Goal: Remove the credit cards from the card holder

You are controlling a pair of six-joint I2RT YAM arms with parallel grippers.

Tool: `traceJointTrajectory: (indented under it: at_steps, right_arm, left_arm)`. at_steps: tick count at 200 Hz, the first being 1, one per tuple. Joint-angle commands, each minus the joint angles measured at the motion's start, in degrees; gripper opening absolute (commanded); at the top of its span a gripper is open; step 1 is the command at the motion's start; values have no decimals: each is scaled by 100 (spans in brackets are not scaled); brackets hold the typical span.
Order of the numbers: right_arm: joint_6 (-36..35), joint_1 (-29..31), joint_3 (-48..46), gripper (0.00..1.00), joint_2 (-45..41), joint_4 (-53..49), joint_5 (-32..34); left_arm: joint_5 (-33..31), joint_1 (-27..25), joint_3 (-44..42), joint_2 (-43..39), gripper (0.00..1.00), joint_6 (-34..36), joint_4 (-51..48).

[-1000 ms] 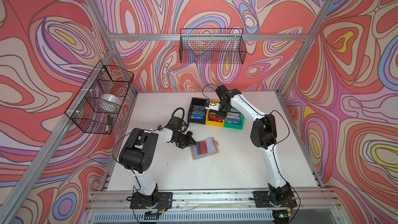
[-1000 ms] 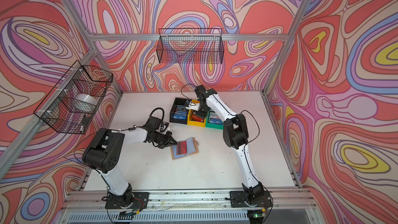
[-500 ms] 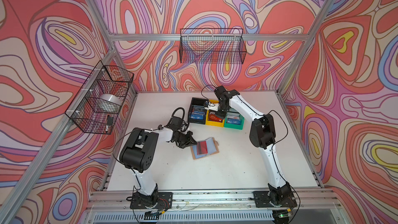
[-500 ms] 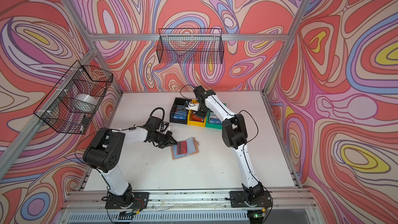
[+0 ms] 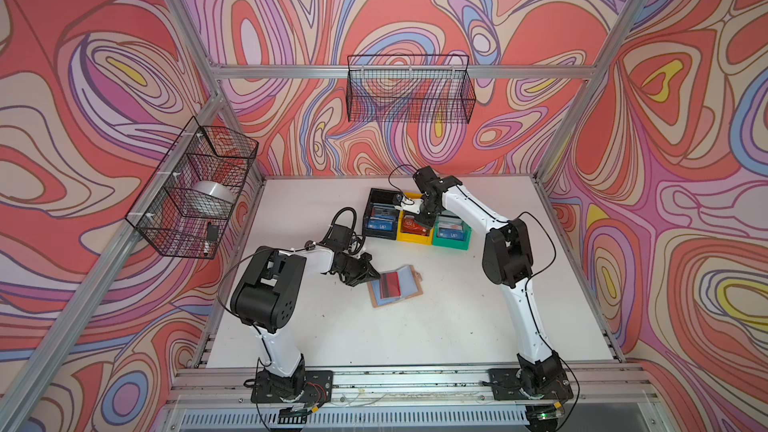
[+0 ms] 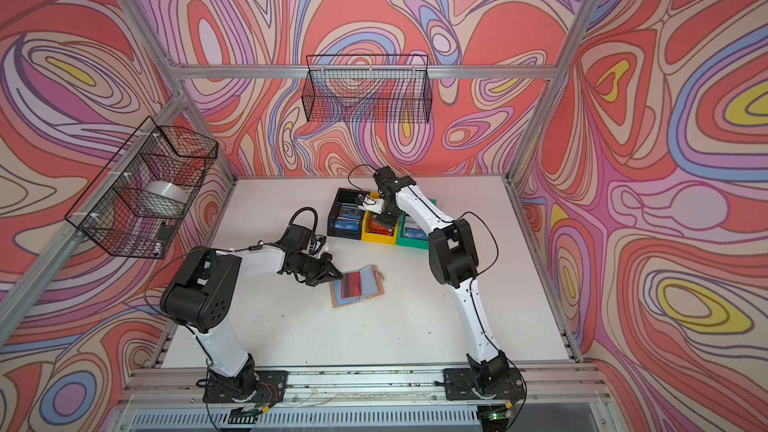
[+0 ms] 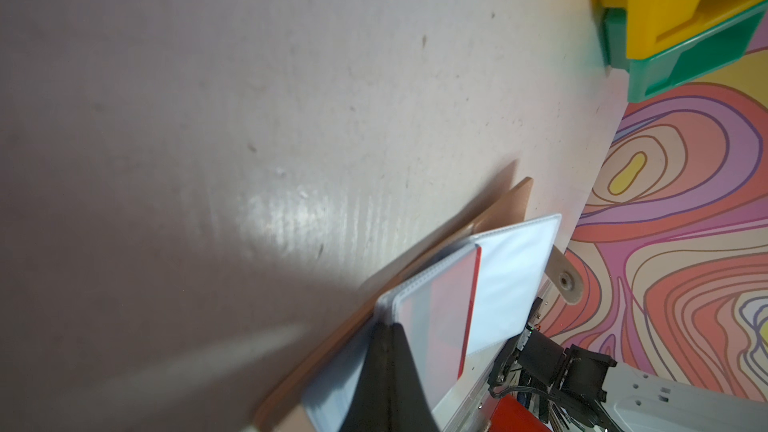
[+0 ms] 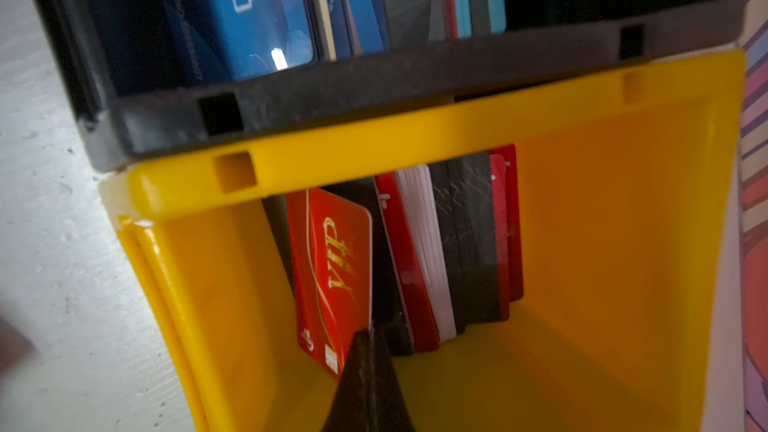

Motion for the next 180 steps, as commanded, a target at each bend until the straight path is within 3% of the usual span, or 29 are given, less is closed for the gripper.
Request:
traceJointTrajectory:
  at_steps: [1,12,61,102,146,180]
  right_arm:
    - [44,56,-164,12,-91,91,91]
    - [84,58,-189,18,-121,172,129]
    - [425,61,-225,21,-556,445,74]
    - [1387,70,-851,27,-1815,736,-537]
    - [3067,138,-2347,28,-2999,530,-2779]
    - [4511,309,-3961,29,-3295,1651,-4079]
  left_arm:
    - [-445,-26,-178,146,0,23,-140]
    - [-441,-29,-162,161,0,34,-142]
    - [-436,-21,-178,179,0,26,-156]
    - [-466,-22,-179,106,0,17,-218]
    - [-520,-26,-62,-109,0,74,-492]
    - [-521,-26,-86,-244,0,49,-525]
